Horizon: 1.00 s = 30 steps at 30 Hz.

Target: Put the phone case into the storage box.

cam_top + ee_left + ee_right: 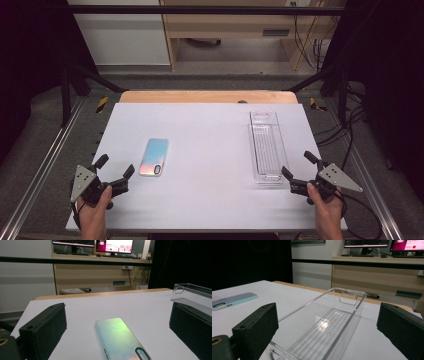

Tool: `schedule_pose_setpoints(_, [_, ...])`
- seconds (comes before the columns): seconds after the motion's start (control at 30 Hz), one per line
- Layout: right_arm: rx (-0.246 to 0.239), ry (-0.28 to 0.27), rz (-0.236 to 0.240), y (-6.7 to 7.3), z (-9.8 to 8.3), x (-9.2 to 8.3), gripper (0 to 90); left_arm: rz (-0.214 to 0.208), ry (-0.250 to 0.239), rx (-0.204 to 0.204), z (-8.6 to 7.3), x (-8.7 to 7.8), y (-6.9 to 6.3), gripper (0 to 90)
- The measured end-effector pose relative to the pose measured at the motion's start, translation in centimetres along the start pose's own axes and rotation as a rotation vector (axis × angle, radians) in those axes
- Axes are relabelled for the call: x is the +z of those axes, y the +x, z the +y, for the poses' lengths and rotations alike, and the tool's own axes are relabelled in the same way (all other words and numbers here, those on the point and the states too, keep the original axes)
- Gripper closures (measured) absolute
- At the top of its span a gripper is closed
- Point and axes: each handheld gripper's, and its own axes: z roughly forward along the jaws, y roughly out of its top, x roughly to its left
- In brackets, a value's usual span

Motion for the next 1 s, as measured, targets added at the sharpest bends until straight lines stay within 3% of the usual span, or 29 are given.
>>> schedule_pose_setpoints(0.73, [-0.005, -0.001, -0.027, -0.1, -0.1, -0.2, 2.6, -0.003, 0.080, 0.011, 0.1, 0.9, -1.6, 1.6])
schedule_pose_setpoints(1.0, [-0.017, -0.003, -0.049, 0.0, -0.1, -0.3, 2.1, 0.007, 0.151, 0.030, 0.3, 1.9, -1.9, 1.8])
